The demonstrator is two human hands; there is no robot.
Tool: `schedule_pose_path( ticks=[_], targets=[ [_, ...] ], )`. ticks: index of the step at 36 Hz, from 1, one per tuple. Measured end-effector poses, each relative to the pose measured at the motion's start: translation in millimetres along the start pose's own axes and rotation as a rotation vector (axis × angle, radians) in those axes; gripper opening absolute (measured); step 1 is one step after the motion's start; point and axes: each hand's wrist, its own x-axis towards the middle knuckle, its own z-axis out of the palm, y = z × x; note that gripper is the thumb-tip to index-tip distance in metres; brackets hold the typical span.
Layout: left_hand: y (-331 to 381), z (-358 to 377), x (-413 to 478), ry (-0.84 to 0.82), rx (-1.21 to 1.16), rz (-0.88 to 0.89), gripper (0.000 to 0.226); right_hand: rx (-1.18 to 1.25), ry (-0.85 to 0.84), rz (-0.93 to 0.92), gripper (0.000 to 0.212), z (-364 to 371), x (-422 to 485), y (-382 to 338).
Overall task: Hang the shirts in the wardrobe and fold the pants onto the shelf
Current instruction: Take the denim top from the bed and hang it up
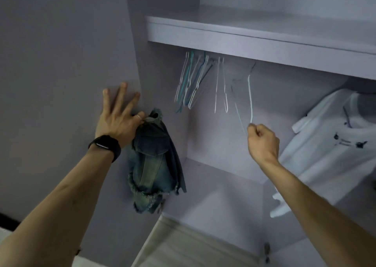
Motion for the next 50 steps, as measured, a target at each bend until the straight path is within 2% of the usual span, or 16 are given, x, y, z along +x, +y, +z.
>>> schedule_pose_path(
  ticks=[3,6,11,14,18,22,24,28,30,32,36,38,41,44,46,50],
  targets=[
    [17.1,-14.6,-13.5,0.034,-0.395,-0.031,0.030,0.097,-0.086,0.027,0.048,-39.9,-36.8,30.6],
    [46.3,-35.1,-31.6,-0.056,-0.706,-0.105,0.027,0.163,-0.161,0.063,0.048,-71.6,-67.0,58.8],
    [110.0,-67.0,-52.7,-0.075,-0.806,0.058,0.027,0.281,-0.251,0.180,0.051,-113.1,-113.5,100.6],
    [145.9,-75.5,-62.3,-0.096,-0.895,0.198,0.046,0.456,-0.289,0.274,0.049,-132.1,-135.6,112.6],
    [192.2,-83.4,-76.2,-0.242,-0.899,0.414,0.072,0.697,-0.369,0.406,0.043,-156.7,-155.7,130.2],
    [222.0,-85.9,-78.7,-0.323,-1.027,0.391,0.051,0.772,-0.435,0.416,0.047,-173.8,-162.0,143.9],
    [230.3,-87.5,-81.3,-0.288,-1.041,0.367,0.034,0.712,-0.480,0.389,0.049,-180.4,-165.3,153.9],
    [244.0,-98.7,-90.9,-0.242,-1.002,0.415,0.028,0.393,-0.562,0.245,0.039,-181.2,-175.7,170.8],
    [252.1,-105.6,-98.2,-0.180,-0.955,0.516,0.030,0.348,-0.590,0.260,0.055,-179.2,-177.4,172.8],
    [257.2,-112.8,-106.4,-0.106,-0.901,0.614,0.032,0.445,-0.544,0.306,0.064,-175.1,-172.4,168.6],
    [271.1,-119.4,-119.5,0.057,-0.811,0.802,0.042,0.720,-0.357,0.444,0.046,-176.2,-137.0,159.6],
    [280.6,-118.2,-124.5,0.072,-0.824,0.857,0.044,0.872,-0.436,0.556,0.045,-180.5,-117.2,159.8],
    [287.5,-116.4,-131.5,-0.069,-0.979,0.782,0.046,0.841,-0.534,0.592,0.038,-184.1,-98.9,157.0],
    [291.0,-113.4,-132.5,-0.256,-1.136,0.550,0.050,0.464,-0.197,0.502,0.041,-182.4,-96.3,160.2],
    [291.4,-112.7,-130.4,-0.377,-1.241,0.382,0.041,0.227,-0.009,0.444,0.045,-178.1,-106.4,162.6],
    [289.9,-118.0,-120.1,-0.466,-1.327,0.141,0.015,0.161,-0.207,0.489,0.066,-148.9,-140.0,155.1]
  ],
)
